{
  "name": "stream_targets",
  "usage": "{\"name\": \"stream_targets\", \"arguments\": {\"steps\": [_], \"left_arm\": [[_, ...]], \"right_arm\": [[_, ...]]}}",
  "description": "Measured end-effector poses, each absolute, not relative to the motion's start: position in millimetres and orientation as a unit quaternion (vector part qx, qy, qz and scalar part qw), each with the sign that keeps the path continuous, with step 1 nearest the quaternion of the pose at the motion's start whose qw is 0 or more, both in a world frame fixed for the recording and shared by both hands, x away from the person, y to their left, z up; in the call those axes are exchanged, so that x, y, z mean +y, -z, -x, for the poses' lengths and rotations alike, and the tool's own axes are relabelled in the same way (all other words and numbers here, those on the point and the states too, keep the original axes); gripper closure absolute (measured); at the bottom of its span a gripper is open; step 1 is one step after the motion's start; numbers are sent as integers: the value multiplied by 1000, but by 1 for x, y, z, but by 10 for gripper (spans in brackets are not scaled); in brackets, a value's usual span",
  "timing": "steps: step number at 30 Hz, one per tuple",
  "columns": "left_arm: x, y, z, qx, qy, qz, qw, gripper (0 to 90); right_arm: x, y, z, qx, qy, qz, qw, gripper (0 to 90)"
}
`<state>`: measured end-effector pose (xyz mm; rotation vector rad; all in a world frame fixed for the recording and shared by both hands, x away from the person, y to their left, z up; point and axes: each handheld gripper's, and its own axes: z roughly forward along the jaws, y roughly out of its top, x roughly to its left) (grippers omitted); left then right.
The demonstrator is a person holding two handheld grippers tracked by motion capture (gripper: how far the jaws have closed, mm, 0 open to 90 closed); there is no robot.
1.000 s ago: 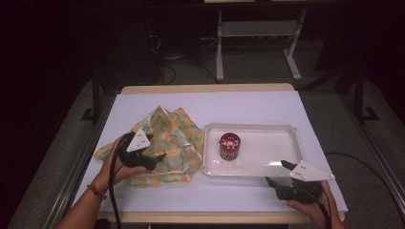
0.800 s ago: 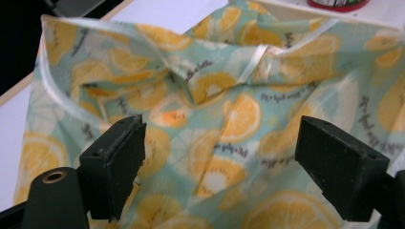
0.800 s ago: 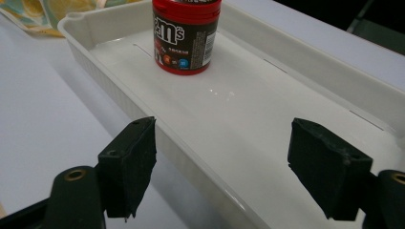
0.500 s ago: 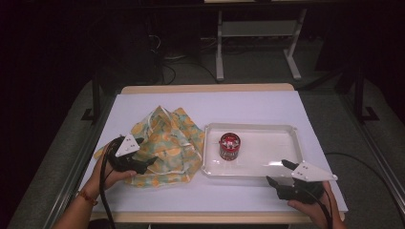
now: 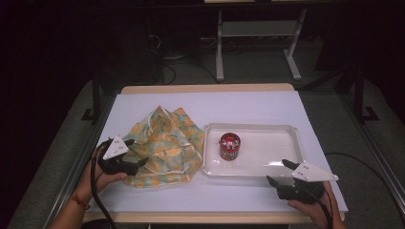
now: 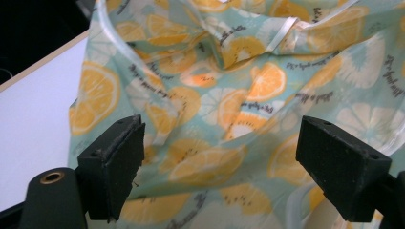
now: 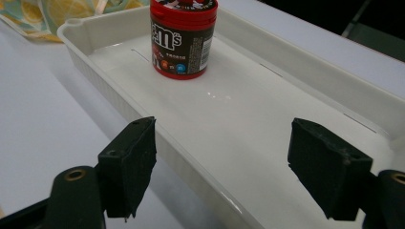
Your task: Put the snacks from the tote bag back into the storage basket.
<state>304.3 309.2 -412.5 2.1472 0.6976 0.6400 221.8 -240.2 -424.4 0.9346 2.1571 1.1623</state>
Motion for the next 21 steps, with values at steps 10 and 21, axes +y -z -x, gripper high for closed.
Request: {"name": "stream_targets", "arguments": {"steps": [10,21], "left_arm": [[330,418,-295,301,-250,-828,400,166],[352,430,-285,334,-244,-806,423,166]], "right_arm": [[-238,424,-225,796,-429,-340,258,243],[-236,423,-227,797,-430,-336,259,243]]}}
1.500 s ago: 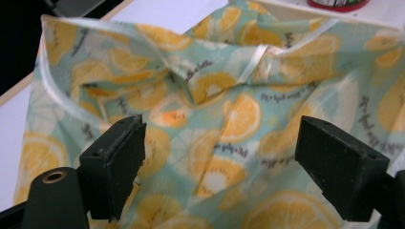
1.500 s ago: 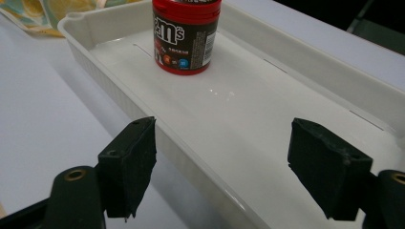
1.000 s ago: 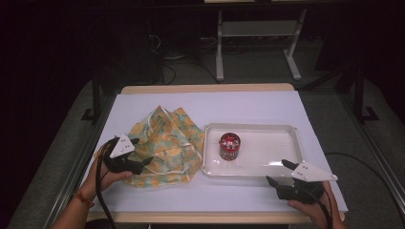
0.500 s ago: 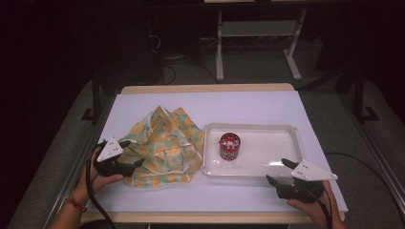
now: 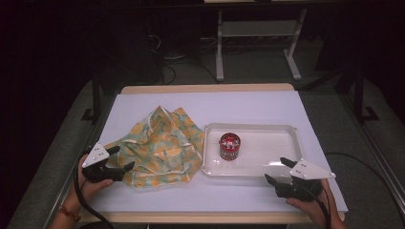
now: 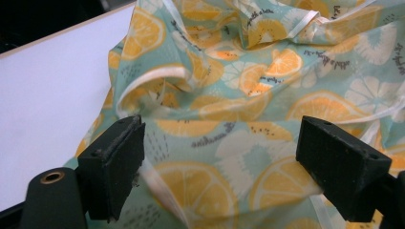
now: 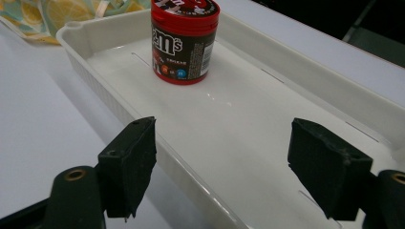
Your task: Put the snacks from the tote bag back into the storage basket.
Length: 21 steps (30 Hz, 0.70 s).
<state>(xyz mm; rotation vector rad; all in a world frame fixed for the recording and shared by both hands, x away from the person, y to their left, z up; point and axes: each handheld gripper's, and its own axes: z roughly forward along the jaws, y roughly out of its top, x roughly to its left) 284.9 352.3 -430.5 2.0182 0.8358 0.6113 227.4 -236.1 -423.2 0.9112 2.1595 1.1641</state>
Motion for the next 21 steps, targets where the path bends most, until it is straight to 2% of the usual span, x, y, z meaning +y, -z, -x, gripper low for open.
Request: {"name": "stream_targets", "arguments": {"steps": [3,12,21], "left_arm": [[354,437,-282,337,-250,-810,409,166],[367,440,-267,356,-245,-783,447,165],[371,444,-264,362,-245,-777,453,165]], "right_arm": [[-235,423,-228,798,-429,-335,258,243],[-229,423,-235,801,-432,-328,255,243],[-229,423,-237,801,-431,-327,255,243]]}}
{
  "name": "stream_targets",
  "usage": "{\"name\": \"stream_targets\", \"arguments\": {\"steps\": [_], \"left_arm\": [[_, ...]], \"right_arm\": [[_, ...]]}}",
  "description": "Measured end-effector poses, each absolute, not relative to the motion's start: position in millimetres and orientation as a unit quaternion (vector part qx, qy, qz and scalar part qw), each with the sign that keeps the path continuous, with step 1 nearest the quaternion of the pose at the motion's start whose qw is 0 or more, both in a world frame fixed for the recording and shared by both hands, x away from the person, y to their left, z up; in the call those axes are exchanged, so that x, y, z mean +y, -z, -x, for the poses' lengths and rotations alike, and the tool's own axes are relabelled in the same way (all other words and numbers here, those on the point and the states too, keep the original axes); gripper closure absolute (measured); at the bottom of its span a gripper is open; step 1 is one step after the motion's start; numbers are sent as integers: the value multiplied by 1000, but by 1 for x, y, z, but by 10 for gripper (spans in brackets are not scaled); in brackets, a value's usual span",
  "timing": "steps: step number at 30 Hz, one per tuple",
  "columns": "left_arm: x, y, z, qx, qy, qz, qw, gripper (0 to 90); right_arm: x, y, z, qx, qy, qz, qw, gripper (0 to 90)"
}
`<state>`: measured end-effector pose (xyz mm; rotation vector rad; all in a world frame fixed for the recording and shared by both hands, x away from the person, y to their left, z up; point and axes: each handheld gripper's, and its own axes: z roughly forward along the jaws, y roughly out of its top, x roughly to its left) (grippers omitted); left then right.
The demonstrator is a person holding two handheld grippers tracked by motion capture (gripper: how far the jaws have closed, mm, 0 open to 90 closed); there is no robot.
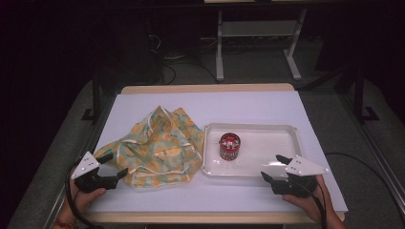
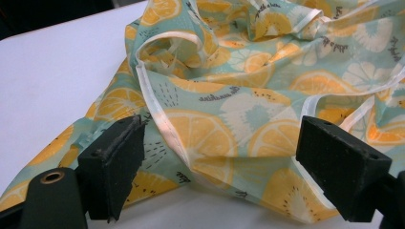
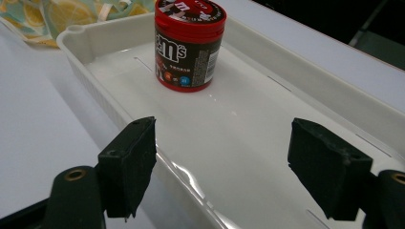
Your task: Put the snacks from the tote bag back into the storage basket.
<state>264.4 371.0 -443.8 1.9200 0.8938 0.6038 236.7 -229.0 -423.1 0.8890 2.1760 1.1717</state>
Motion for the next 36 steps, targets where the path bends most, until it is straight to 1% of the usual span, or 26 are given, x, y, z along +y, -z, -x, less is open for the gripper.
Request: {"name": "stream_targets", "arguments": {"steps": [8,11,36], "left_arm": [[369,445,-266,363,-244,-777,454,165],[369,443,-265,370,-245,-767,465,166],[362,443,-269,366,-240,-775,456,166]], "right_arm": [[-232,423,-235,799,-431,-331,257,243],[-231,423,-235,800,-430,-329,257,243],[-236,425,-236,797,-434,-336,253,243]]}}
